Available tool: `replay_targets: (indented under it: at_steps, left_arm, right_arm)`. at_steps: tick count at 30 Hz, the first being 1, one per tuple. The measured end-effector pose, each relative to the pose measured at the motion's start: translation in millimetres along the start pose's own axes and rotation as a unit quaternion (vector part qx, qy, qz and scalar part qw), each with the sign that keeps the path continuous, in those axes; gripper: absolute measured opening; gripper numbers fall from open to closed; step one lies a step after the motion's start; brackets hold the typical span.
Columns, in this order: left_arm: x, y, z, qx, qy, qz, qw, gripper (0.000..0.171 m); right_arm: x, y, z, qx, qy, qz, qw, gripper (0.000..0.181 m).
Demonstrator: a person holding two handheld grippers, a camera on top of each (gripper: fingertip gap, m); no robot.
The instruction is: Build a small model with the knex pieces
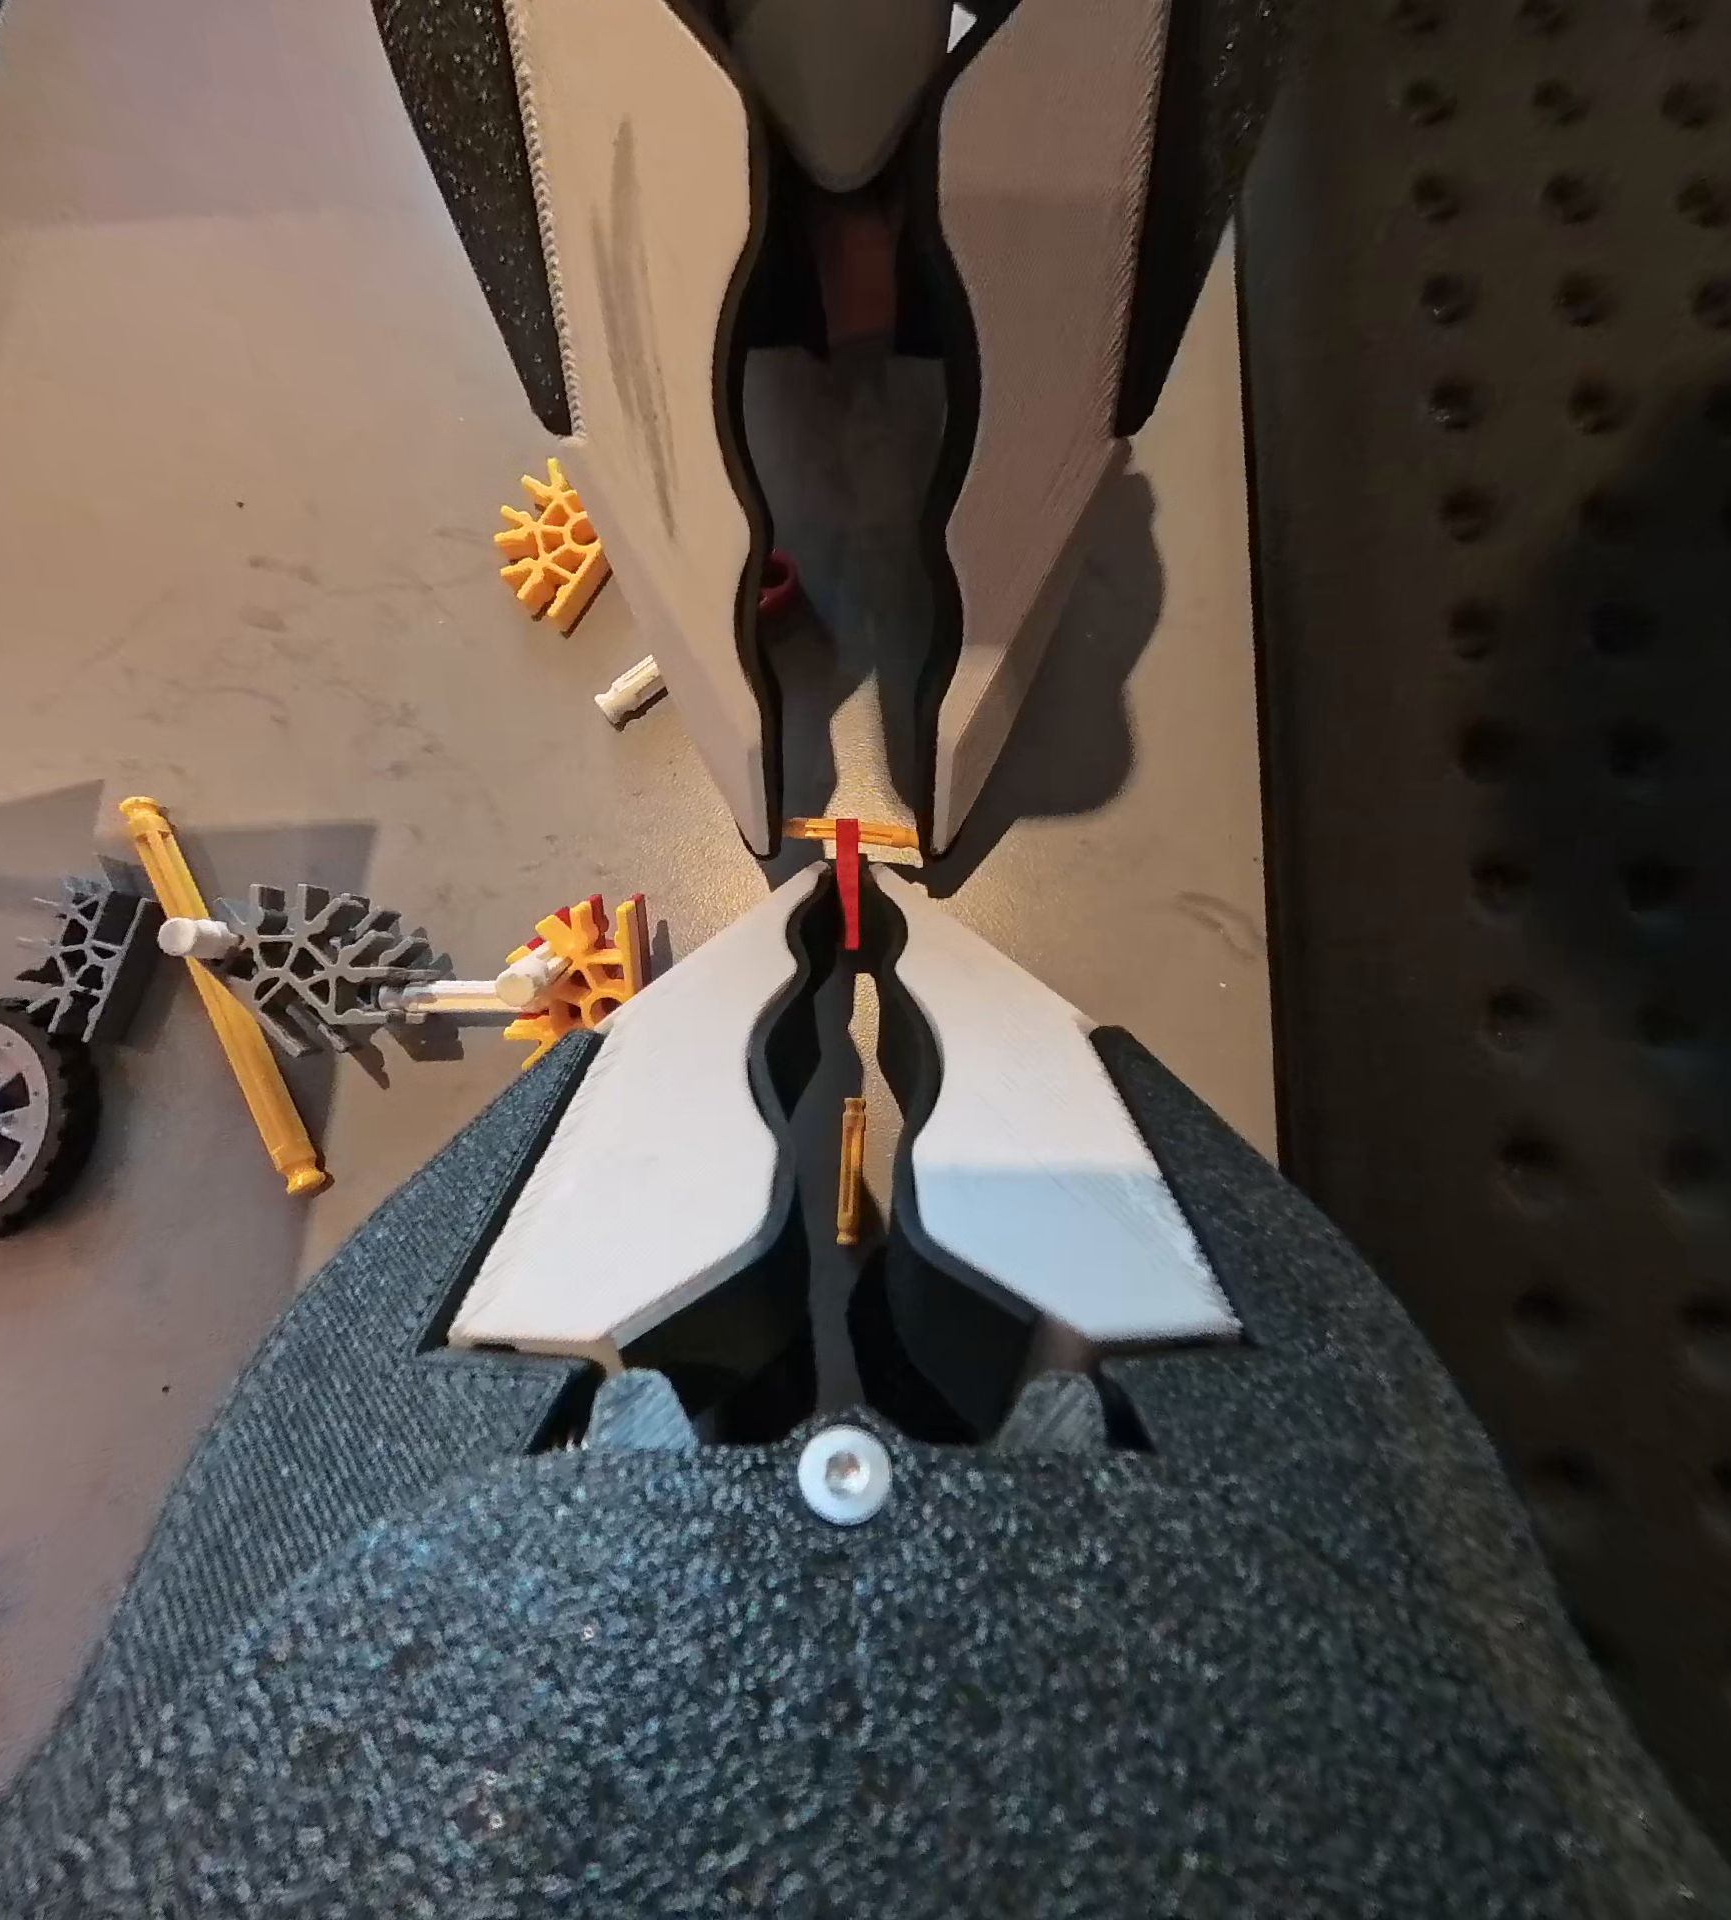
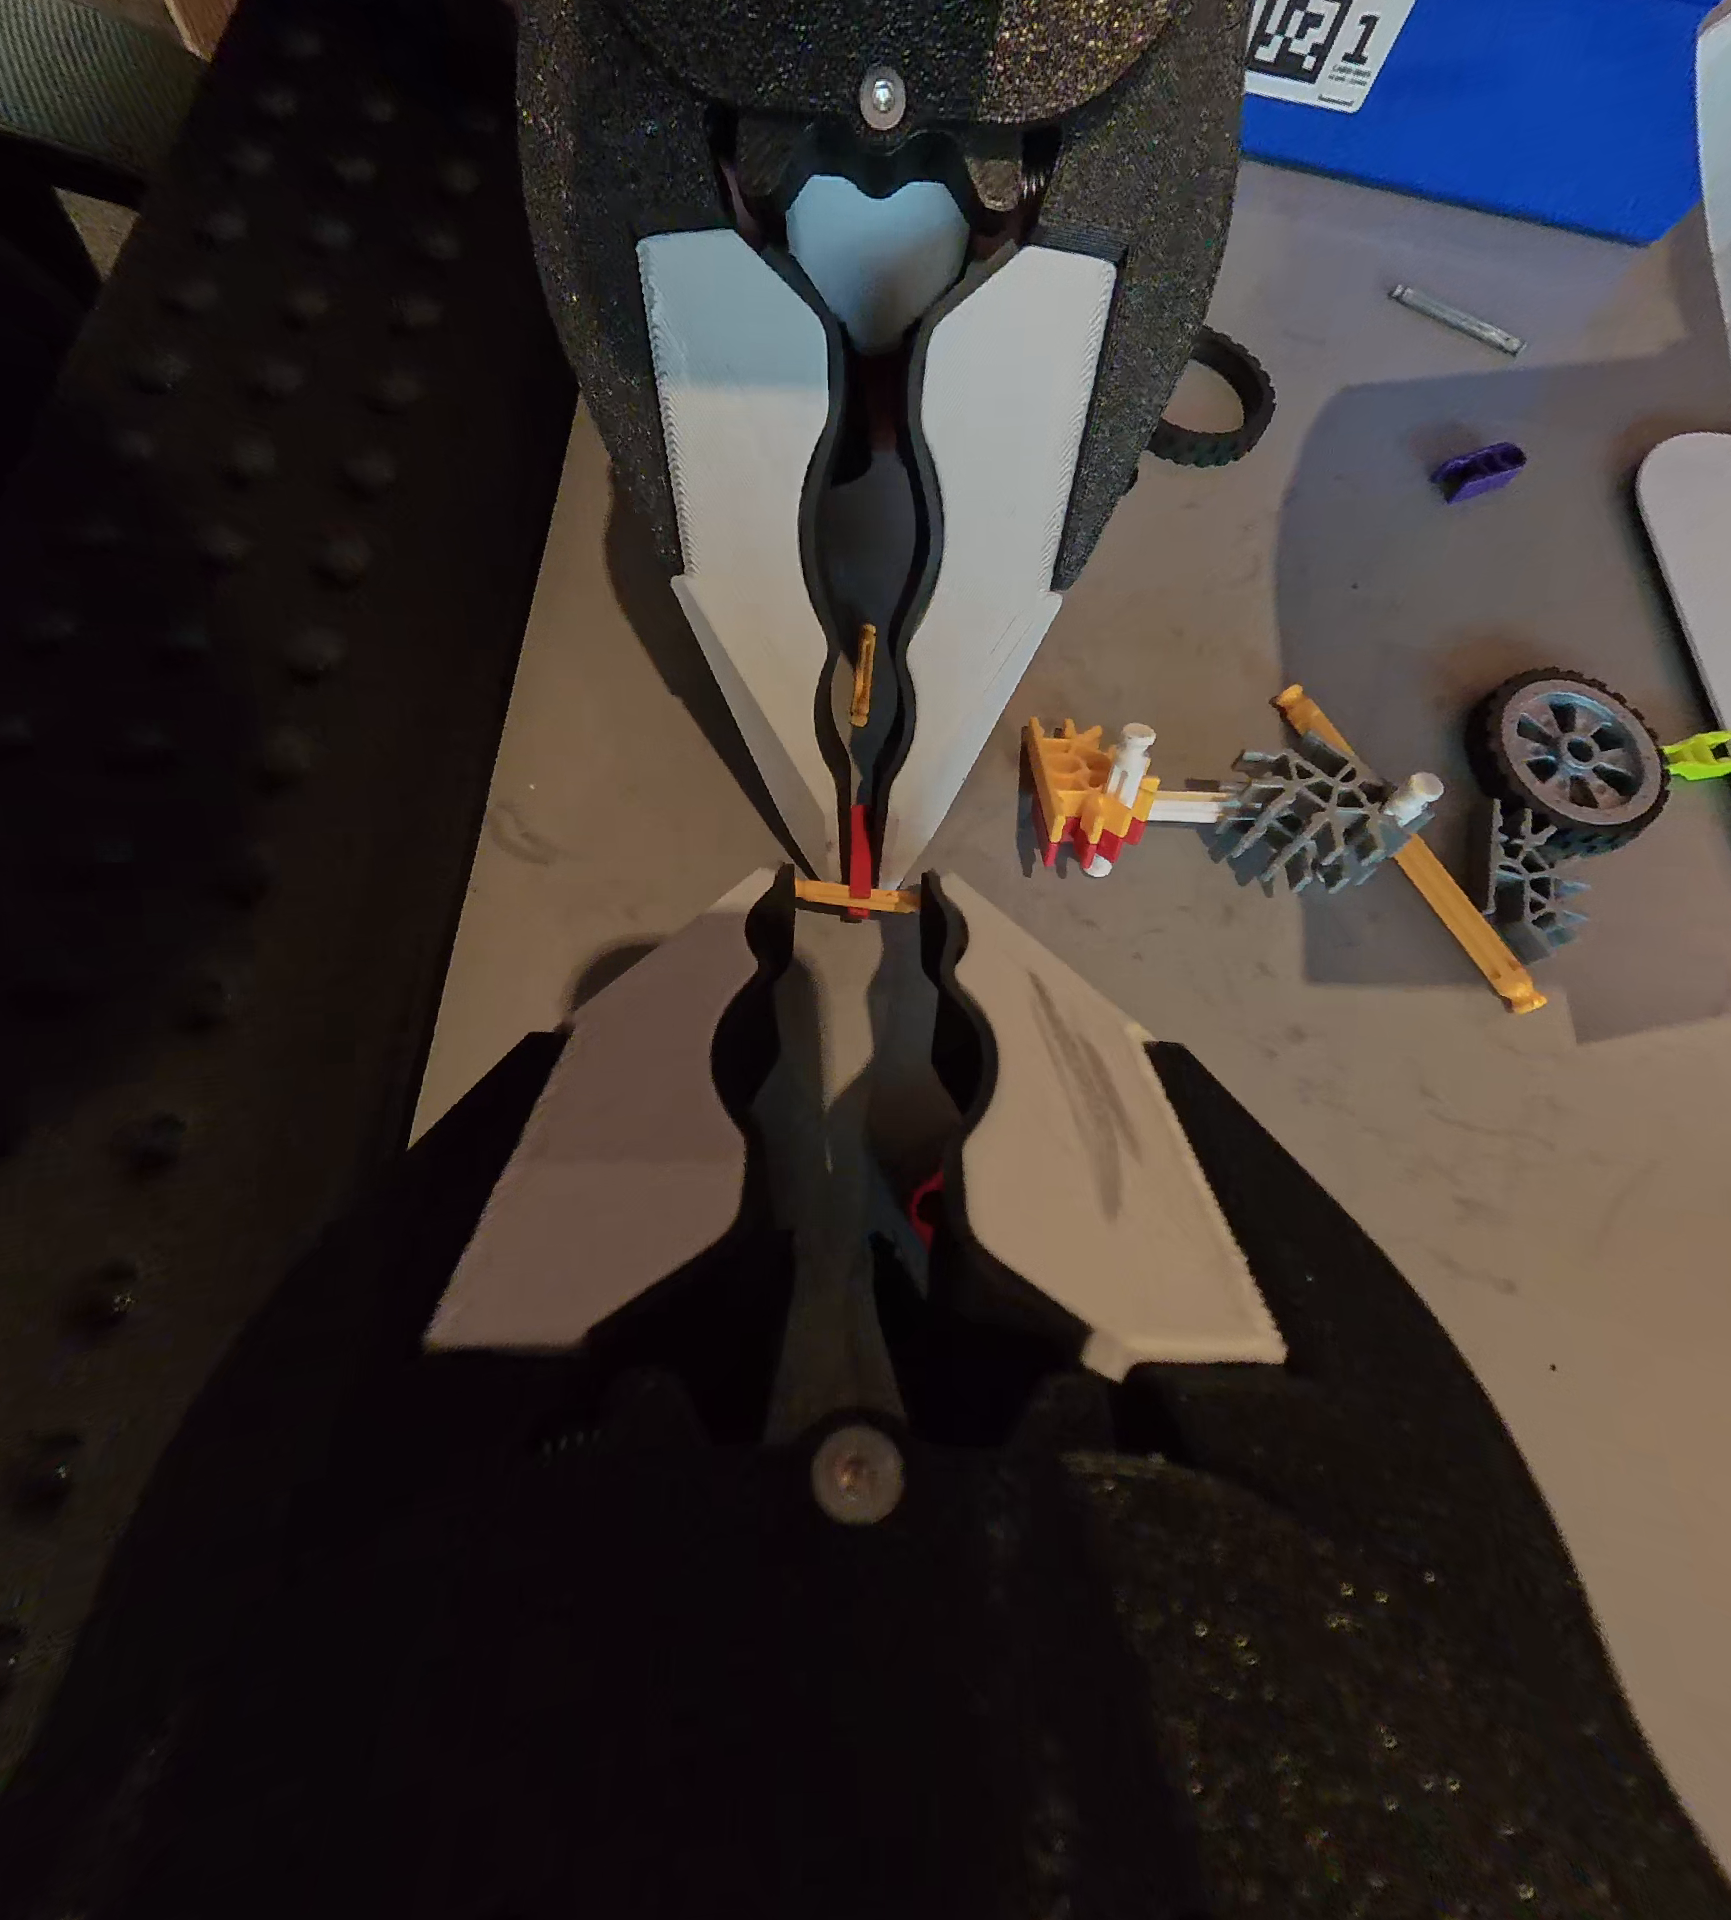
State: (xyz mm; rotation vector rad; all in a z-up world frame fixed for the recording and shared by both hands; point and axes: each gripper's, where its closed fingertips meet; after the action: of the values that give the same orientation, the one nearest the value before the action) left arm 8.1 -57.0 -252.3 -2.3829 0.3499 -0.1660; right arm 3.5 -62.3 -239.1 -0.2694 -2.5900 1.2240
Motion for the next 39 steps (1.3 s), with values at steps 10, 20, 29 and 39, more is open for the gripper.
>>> replay_targets:
  at_steps: [10,20,29,39]
  left_arm:
    - [0.0,-0.6,0.3,-0.001,-0.004,0.007,1.000,0.001]
    - [-1.3,-19.6,-8.8,0.045,0.011,0.010,0.999,0.001]
    - [-6.1,-7.2,-50.6,0.027,-0.034,0.010,0.999,0.001]
    - [-9.0,8.9,-79.0,0.072,-0.098,-0.024,0.992,0.001]
  right_arm:
    - [-0.3,-0.2,1.4,0.001,0.003,-0.009,1.000,0.001]
    - [5.6,-5.6,-16.0,0.031,0.025,0.006,0.999,0.014]
    - [-24.6,-18.7,-11.7,0.011,-0.018,-0.009,1.000,0.023]
    - [-59.1,-49.0,42.1,-0.027,-0.059,0.003,0.998,0.023]
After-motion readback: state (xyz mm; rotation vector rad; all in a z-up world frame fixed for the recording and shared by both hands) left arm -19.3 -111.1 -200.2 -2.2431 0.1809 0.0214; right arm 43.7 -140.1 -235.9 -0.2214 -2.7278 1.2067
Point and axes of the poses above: each gripper's, where its closed fingertips meet, z out along the fingers, y out of its underside, x = y × z across the jaws, and after that the axes turned 6 degrees about y, right-handed
